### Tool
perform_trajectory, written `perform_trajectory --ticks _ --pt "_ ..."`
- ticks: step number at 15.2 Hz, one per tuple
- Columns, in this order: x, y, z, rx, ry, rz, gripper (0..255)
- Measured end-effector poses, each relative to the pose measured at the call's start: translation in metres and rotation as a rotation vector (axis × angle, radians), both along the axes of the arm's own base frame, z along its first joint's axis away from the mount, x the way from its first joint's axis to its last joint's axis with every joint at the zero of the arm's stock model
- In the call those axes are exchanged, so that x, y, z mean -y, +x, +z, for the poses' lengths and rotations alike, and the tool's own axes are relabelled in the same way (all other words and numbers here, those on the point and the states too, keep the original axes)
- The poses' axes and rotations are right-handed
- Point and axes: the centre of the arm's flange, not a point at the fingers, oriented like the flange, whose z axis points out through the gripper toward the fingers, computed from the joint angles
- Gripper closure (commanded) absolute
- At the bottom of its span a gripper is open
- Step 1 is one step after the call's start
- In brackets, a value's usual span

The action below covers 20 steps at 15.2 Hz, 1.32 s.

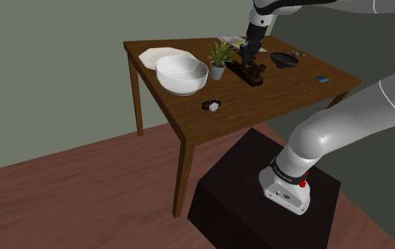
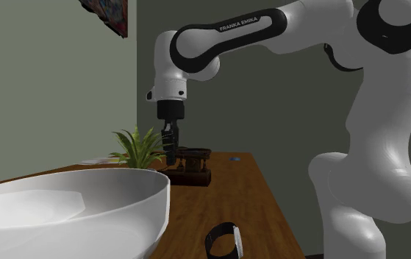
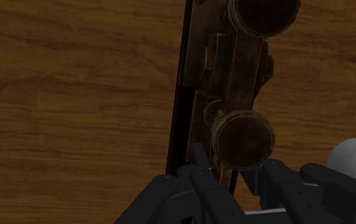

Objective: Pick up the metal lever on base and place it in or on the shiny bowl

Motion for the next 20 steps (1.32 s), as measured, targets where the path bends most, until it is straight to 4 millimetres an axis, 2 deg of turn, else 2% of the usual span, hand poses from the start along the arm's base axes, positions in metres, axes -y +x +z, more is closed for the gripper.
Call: perform_trajectory --ticks 7,20 --pt "0.000 0.000 0.002 0.000 0.000 0.000 255" --pt "0.000 -0.001 0.068 -0.001 0.000 0.000 255"
